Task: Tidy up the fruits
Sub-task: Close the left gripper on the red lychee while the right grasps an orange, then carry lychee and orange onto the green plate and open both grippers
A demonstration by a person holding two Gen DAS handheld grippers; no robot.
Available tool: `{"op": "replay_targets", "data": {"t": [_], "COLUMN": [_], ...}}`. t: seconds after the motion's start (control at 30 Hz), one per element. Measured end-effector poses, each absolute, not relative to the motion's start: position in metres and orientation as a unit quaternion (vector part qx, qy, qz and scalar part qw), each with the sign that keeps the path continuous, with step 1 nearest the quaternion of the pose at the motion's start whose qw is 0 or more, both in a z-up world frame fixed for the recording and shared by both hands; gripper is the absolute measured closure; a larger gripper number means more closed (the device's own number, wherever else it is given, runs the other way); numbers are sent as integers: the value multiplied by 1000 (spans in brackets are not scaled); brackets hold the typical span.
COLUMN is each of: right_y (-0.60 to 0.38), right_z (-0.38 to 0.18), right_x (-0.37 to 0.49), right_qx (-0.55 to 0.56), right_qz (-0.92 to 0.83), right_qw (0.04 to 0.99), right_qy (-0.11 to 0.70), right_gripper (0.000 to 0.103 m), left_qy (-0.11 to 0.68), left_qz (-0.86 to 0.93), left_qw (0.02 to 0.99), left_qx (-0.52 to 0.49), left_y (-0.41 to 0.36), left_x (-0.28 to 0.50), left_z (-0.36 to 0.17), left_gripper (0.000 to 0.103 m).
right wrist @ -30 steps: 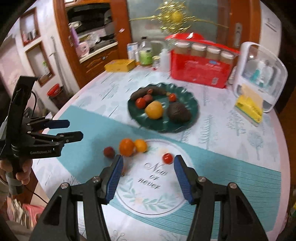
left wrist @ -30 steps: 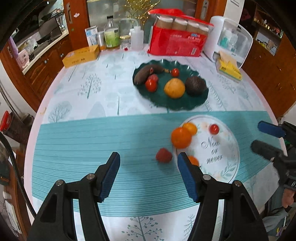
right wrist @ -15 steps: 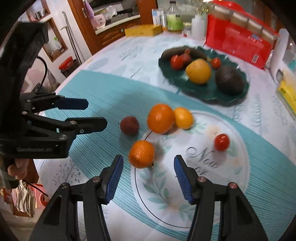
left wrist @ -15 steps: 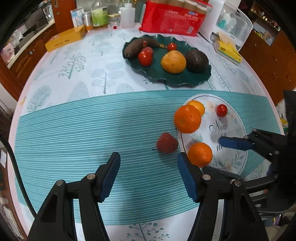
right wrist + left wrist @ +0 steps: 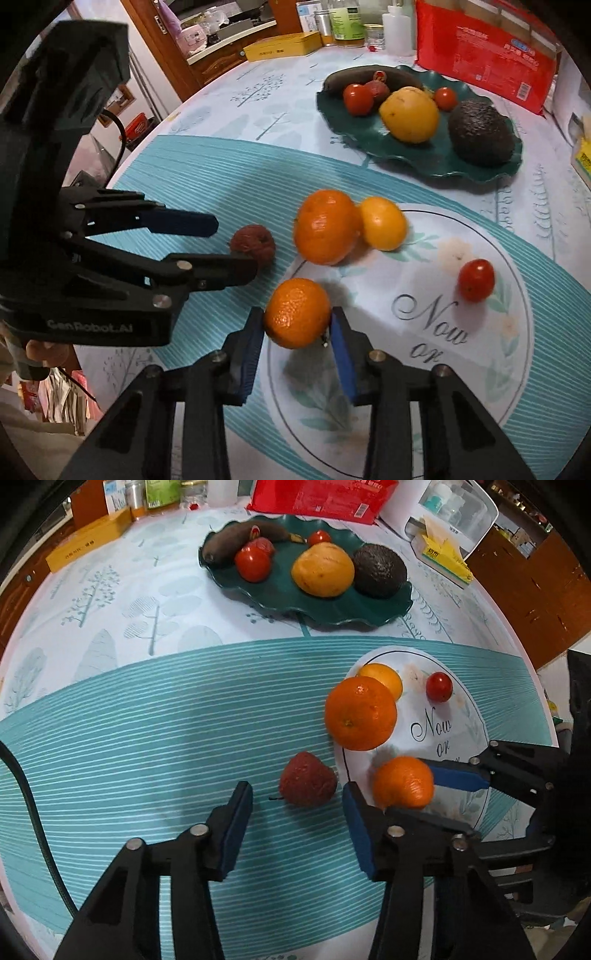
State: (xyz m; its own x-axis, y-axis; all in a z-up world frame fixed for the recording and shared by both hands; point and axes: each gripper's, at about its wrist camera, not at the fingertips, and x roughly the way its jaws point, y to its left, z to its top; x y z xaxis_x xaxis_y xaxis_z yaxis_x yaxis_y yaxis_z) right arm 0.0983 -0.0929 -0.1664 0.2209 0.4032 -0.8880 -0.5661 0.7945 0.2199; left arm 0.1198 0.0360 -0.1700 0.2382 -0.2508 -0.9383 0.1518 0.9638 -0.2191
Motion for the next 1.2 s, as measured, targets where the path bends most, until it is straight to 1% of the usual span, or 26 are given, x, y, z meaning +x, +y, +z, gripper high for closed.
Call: {"op": "replay_targets", "data": {"t": [0.03,0.2,0.3,0.63,0.77,0.87,1.03,1.2], "right_y": [-97,-110,-112,-111,-114,-120,-131,-141], "right_z": [-166,-166,-166,-160,-148,-128,-80,-30], "right_x": [100,105,106,99,94,92,98,112], "right_qx": [-71,-54,-52,-56,-53,-48,-53,-45], "right_qz": [307,289,284,282,282,282,269,262], "right_qw": [779,784,785,790,796,804,827,845], "right_qy": [542,547,548,541,533,522,492,465], "right_gripper": [67,67,67,67,67,68,68,68], "left_qy": [605,600,598,581,566,548,527,509], "left_qz": [-129,-133,-137,-124,-117,-108,-81,-71], "left_qw": [785,787,788,804,815,829,846,858], "left_qx": [-43,-47,-46,-37,-40,-32,-11,-10], "left_y": [36,34,30,28,33,35,40,45], "left_x": [121,126,128,117,108,104,107,118], "left_z": [-172,-174,-175,-168,-142,-111,-54,-7], "left_gripper": [61,66,72,75,75,75,75,75]}}
